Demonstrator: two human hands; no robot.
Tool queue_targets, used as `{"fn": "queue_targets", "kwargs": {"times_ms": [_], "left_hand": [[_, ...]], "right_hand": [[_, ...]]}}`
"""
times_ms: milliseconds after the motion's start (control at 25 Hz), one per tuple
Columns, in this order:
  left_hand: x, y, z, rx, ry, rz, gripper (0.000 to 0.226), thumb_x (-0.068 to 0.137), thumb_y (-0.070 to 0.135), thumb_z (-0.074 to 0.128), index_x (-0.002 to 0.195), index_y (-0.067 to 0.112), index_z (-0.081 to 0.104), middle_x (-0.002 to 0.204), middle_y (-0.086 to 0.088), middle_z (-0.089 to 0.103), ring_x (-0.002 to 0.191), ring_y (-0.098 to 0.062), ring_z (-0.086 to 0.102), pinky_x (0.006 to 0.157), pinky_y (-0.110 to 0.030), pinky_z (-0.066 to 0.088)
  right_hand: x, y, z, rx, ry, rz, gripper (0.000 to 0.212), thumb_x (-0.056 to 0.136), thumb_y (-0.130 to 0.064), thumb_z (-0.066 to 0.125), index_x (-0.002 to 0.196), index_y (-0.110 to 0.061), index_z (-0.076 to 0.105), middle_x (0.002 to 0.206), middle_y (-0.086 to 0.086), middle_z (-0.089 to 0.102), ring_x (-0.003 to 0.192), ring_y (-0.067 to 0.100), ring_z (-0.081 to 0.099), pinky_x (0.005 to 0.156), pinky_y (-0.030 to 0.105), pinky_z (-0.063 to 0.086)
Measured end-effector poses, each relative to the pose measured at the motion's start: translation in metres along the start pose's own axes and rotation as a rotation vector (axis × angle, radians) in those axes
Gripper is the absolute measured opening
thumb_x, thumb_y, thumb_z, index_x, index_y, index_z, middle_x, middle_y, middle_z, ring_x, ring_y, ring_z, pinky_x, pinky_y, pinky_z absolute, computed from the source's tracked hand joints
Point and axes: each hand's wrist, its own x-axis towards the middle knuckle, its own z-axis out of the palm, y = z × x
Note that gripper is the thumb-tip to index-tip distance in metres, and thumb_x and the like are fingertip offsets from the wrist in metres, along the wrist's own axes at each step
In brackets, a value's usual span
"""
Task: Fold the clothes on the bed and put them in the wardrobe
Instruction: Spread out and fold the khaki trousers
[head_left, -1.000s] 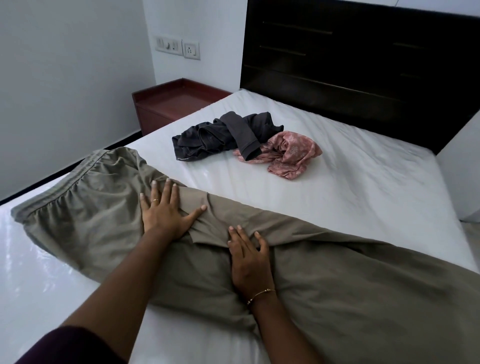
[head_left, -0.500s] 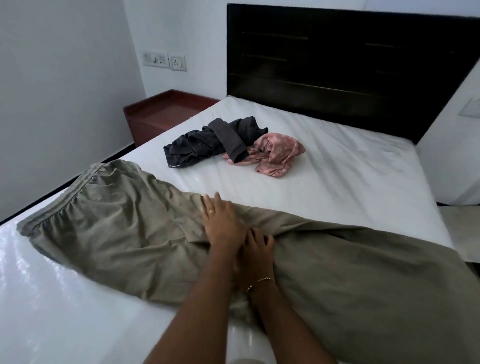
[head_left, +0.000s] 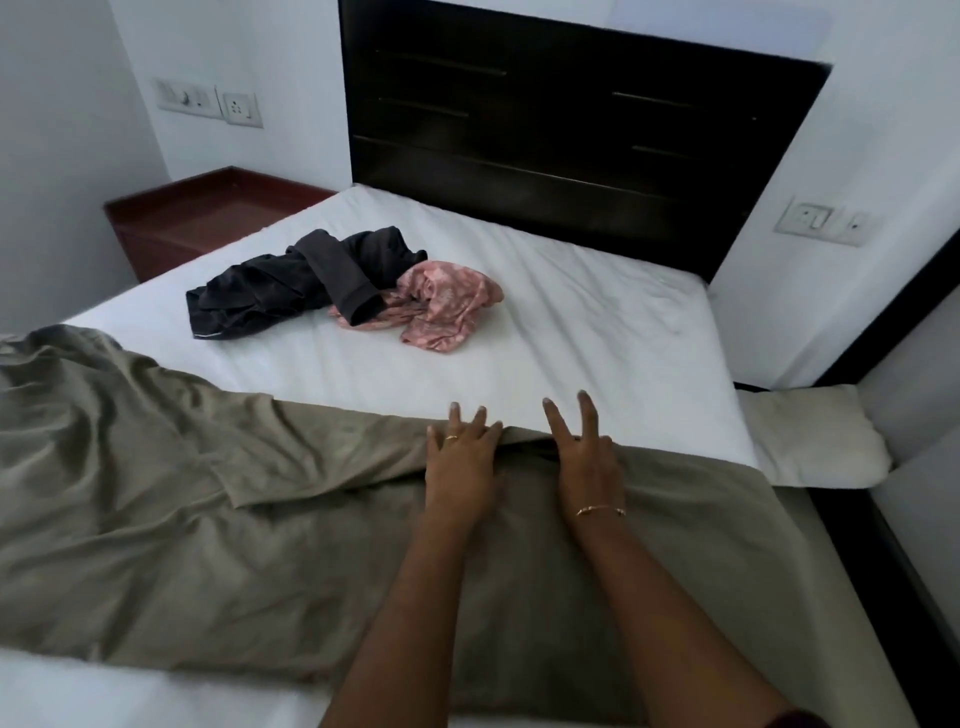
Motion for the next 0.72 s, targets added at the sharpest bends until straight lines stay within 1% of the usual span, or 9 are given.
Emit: {"fn": "queue_targets", "kwargs": {"times_ms": [40, 80, 160, 240, 320, 440, 520, 640, 720], "left_hand": [[0.000, 0.003, 0.004, 0.005, -0.005, 0.020, 0.068, 0.093, 0.030, 0.058, 0.157, 0.037, 0.040, 0.168, 0.011, 0.031, 0.161, -0.025, 0.011, 0.127, -0.056, 0.017], [0.001, 0.004, 0.007, 0.003, 0.008, 0.017, 0.061, 0.096, 0.025, 0.054, 0.154, 0.039, 0.045, 0.163, 0.013, 0.041, 0.158, -0.022, 0.024, 0.125, -0.050, 0.026], [0.001, 0.003, 0.002, -0.037, 0.121, -0.020, 0.047, 0.097, 0.023, 0.053, 0.139, 0.042, 0.062, 0.140, 0.013, 0.064, 0.133, -0.018, 0.057, 0.103, -0.037, 0.050], [0.002, 0.007, -0.006, -0.053, 0.216, -0.002, 0.033, 0.092, 0.025, 0.060, 0.118, 0.039, 0.075, 0.112, 0.011, 0.075, 0.108, -0.020, 0.065, 0.080, -0.034, 0.054], [0.001, 0.014, -0.006, -0.070, 0.186, 0.054, 0.025, 0.091, 0.026, 0.061, 0.111, 0.036, 0.073, 0.104, 0.015, 0.075, 0.105, -0.020, 0.059, 0.072, -0.033, 0.051], [0.004, 0.023, 0.005, -0.062, 0.006, 0.198, 0.043, 0.095, 0.032, 0.058, 0.138, 0.040, 0.057, 0.134, 0.020, 0.066, 0.112, -0.020, 0.052, 0.085, -0.036, 0.049], [0.010, 0.034, 0.013, -0.067, -0.055, 0.292, 0.052, 0.095, 0.030, 0.058, 0.145, 0.042, 0.052, 0.144, 0.022, 0.060, 0.109, -0.020, 0.053, 0.090, -0.036, 0.048], [0.011, 0.059, 0.024, -0.014, -0.001, 0.416, 0.052, 0.092, 0.024, 0.060, 0.139, 0.046, 0.058, 0.144, 0.027, 0.058, 0.101, -0.018, 0.052, 0.085, -0.035, 0.044], [0.009, 0.067, 0.031, 0.005, 0.063, 0.422, 0.055, 0.089, 0.018, 0.062, 0.139, 0.041, 0.059, 0.140, 0.024, 0.059, 0.110, -0.022, 0.049, 0.084, -0.039, 0.043]], "right_hand": [[0.007, 0.006, -0.005, -0.047, -0.048, -0.090, 0.094, 0.111, 0.007, 0.071, 0.186, -0.048, 0.056, 0.178, 0.010, 0.060, 0.103, 0.037, 0.074, 0.085, 0.053, 0.081], [0.010, 0.013, -0.009, -0.073, -0.144, -0.136, 0.078, 0.115, 0.001, 0.071, 0.178, -0.044, 0.065, 0.161, 0.010, 0.066, 0.104, 0.039, 0.075, 0.086, 0.054, 0.080], [0.011, 0.022, -0.022, -0.112, -0.217, -0.184, 0.041, 0.111, -0.005, 0.075, 0.143, -0.030, 0.082, 0.131, 0.011, 0.066, 0.088, 0.042, 0.077, 0.073, 0.048, 0.073], [0.008, 0.033, -0.024, -0.128, -0.177, -0.110, 0.029, 0.101, 0.002, 0.080, 0.118, -0.021, 0.078, 0.119, 0.009, 0.064, 0.067, 0.039, 0.074, 0.056, 0.041, 0.061], [-0.006, 0.043, -0.024, -0.156, -0.174, -0.099, 0.038, 0.099, 0.003, 0.082, 0.124, -0.024, 0.077, 0.116, 0.008, 0.068, 0.068, 0.038, 0.078, 0.054, 0.041, 0.065], [-0.028, 0.063, -0.036, -0.114, -0.169, -0.010, 0.046, 0.105, 0.000, 0.074, 0.143, -0.027, 0.075, 0.127, 0.012, 0.073, 0.096, 0.043, 0.082, 0.077, 0.052, 0.081], [-0.036, 0.087, -0.049, -0.084, -0.170, 0.096, 0.051, 0.107, -0.006, 0.071, 0.152, -0.029, 0.074, 0.137, 0.015, 0.075, 0.113, 0.045, 0.081, 0.093, 0.057, 0.083], [-0.059, 0.122, -0.059, -0.087, -0.107, 0.162, 0.041, 0.108, -0.010, 0.074, 0.144, -0.027, 0.086, 0.142, 0.017, 0.069, 0.119, 0.047, 0.073, 0.099, 0.059, 0.082], [-0.062, 0.126, -0.064, -0.146, -0.071, 0.089, 0.050, 0.099, -0.007, 0.081, 0.145, -0.025, 0.089, 0.143, 0.012, 0.069, 0.119, 0.043, 0.067, 0.099, 0.057, 0.082]]}}
